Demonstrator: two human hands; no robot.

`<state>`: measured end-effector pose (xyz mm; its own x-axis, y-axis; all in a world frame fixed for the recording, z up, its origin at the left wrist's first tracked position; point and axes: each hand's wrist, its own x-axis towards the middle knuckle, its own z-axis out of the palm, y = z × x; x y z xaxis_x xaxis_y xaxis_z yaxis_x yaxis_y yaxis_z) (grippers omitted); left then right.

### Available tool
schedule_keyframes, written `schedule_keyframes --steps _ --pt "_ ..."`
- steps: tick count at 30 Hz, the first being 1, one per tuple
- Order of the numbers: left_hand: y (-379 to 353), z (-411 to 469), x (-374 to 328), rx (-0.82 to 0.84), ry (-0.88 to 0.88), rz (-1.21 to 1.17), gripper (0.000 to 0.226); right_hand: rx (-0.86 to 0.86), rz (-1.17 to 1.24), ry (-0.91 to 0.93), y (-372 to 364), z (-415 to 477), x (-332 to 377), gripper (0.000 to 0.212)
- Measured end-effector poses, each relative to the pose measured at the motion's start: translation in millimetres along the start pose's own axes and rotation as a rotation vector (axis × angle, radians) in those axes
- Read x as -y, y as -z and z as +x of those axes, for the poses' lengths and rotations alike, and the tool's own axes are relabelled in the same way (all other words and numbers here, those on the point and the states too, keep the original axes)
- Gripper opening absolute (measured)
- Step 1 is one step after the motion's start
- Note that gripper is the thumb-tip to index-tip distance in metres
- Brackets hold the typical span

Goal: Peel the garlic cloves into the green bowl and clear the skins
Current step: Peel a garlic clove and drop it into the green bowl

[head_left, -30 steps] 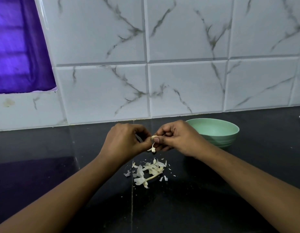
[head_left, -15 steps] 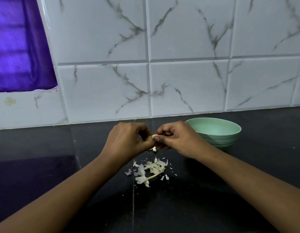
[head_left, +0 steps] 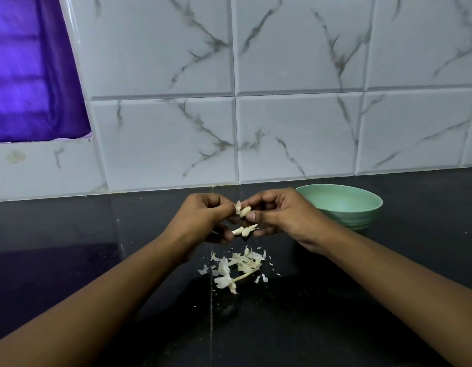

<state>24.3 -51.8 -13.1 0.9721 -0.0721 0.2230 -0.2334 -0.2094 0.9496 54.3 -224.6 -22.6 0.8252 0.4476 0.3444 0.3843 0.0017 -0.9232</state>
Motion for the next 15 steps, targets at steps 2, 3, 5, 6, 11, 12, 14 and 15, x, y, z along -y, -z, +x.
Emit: schedule_keyframes --steps 2,3,5,6,11,12,14,15 --pt "-1 0 -1 0.019 0.037 -0.056 0.017 0.002 0.063 -0.021 0 -1 0 0.019" --pt "-1 0 -1 0.025 0.048 -0.074 0.018 0.003 0.09 -0.03 0 -1 -1 0.02" --pt "-2 0 -1 0.023 0.063 -0.105 0.02 0.003 0.132 -0.05 1 -1 0 0.019" --pt "-2 0 -1 0.011 0.069 -0.122 0.021 0.0 0.146 -0.058 1 -1 0 0.019" --pt "15 3 -6 0.017 0.033 0.048 0.014 -0.009 0.215 -0.101 4 0 3 0.018" --pt "19 2 -8 0.065 0.015 0.183 0.01 -0.011 0.225 -0.107 5 0 4 0.017" --pt "22 1 -10 0.178 0.001 0.418 0.006 -0.014 0.233 -0.121 6 0 4 0.017" --pt "23 0 -12 0.224 0.002 0.5 0.009 -0.013 0.231 -0.128 6 0 5 0.016"
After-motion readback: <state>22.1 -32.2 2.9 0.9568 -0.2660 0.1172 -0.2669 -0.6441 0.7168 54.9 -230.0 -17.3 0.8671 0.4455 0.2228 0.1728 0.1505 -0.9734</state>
